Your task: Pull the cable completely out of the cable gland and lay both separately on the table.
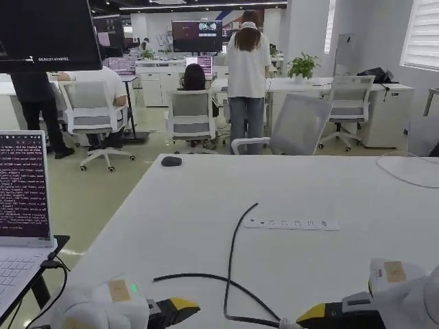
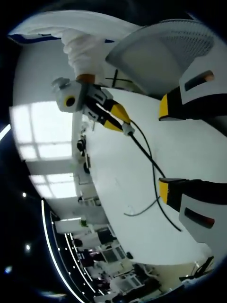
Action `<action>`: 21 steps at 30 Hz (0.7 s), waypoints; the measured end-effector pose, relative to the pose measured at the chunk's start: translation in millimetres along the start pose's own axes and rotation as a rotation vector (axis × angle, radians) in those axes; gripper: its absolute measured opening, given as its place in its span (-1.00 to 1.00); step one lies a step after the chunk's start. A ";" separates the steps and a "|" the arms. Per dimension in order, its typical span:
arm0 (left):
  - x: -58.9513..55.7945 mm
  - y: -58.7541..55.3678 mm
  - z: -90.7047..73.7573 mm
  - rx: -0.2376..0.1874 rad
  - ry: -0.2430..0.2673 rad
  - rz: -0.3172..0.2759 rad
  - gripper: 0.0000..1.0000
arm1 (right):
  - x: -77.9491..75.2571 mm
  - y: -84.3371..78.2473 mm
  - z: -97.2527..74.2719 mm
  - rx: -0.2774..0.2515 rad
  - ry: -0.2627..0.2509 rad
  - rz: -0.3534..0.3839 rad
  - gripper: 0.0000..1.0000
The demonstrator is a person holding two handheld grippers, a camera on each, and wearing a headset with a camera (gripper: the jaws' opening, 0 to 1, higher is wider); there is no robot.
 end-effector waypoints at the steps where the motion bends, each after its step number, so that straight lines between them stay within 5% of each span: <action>1: -0.2 2.0 1.3 -0.004 -0.005 0.013 -0.06 | 1.0 3.3 -1.5 -0.006 0.001 -0.003 -0.81; 6: -23.6 19.6 7.5 -0.071 -0.158 -0.019 -0.14 | 12.7 19.5 -10.8 -0.024 0.043 -0.071 -0.81; 11: -42.6 26.0 11.6 -0.080 -0.289 0.009 -0.17 | 19.0 30.1 -16.2 -0.043 0.062 -0.109 -0.81; 21: -59.0 32.9 17.6 -0.107 -0.413 -0.045 -0.36 | 26.9 52.4 -25.9 -0.103 0.077 -0.167 -0.81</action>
Point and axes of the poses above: the centre of the closed fingertips' face, and the gripper's own axes: z roughly forward along the fingers, x roughly to its left, y roughly out of its top, the point moved 1 cm from there along -z, roughly backward along the fingers, and after that the axes turned 15 degrees about -z, right-handed, at the moved point
